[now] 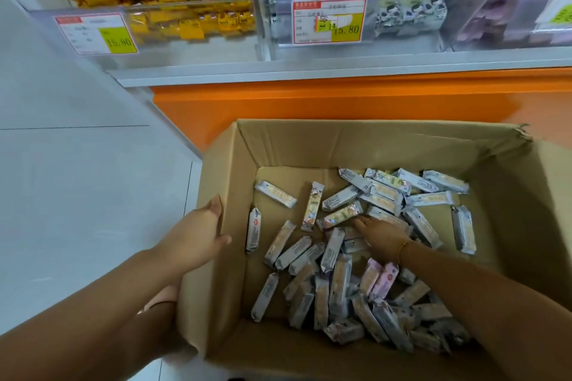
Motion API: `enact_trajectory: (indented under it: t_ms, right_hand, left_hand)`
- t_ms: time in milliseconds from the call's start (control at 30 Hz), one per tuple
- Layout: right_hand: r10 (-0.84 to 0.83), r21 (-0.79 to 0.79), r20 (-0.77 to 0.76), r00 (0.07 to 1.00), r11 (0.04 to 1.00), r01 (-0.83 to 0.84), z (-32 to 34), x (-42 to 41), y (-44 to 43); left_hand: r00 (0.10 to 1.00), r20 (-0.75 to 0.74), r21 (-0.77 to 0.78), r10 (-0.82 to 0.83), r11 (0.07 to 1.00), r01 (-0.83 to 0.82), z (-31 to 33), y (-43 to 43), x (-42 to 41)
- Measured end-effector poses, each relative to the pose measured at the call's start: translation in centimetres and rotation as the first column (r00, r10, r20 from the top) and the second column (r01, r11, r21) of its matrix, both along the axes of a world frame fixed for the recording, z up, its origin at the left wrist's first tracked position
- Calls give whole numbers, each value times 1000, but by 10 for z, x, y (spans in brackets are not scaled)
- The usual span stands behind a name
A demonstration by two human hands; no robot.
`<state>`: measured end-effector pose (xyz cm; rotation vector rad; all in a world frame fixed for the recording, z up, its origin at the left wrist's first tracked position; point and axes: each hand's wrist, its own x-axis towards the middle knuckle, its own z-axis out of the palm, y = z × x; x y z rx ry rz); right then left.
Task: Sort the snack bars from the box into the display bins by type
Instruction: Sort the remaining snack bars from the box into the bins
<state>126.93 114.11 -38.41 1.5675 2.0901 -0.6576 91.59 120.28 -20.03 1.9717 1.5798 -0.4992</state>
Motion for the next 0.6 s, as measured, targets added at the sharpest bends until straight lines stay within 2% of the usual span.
enact_trajectory:
  t_ms: [100, 200, 233, 267, 300, 333, 367, 433, 533, 600]
  right_hand:
    - [-167, -58, -31, 986, 985, 165, 12, 4, -2]
    - [-423, -236, -172, 889, 894, 380, 47, 15, 10]
    - [-543, -342, -227, 809, 822, 456, 63, 20, 16]
    - [-685, -490, -283, 671, 705, 513, 83, 23, 20]
    - [-811, -644, -324, 486, 566, 515, 103, 26, 24]
    - [-889, -763, -351, 295, 454, 460, 120, 27, 27]
    - [-919, -832, -364, 153, 395, 390, 137, 27, 30]
    - [-924, -899, -379, -61, 351, 261, 166, 22, 36]
    - [-893, -915, -404, -200, 394, 91, 211, 1, 41]
    - [-879, -895, -432, -203, 446, -25, 230, -14, 42]
  left_hand:
    - [999, -48, -57, -19, 998, 16, 11, 5, 6]
    - [999, -44, -95, -20, 995, 16, 30, 14, 22]
    - [1000, 1, -82, -24, 996, 24, 38, 16, 30]
    - [998, 65, -69, -26, 997, 30, 47, 18, 37]
    - [989, 148, -58, -19, 998, 27, 55, 19, 45]
    - [971, 239, -60, -4, 998, 19, 62, 19, 52]
    - [946, 323, -77, 20, 997, 5, 69, 20, 58]
    - [888, 455, -132, 64, 991, -4, 81, 18, 69]
    - [770, 621, -184, 144, 982, -35, 101, 12, 79]
    - [665, 719, -189, 201, 978, -91, 116, 8, 81]
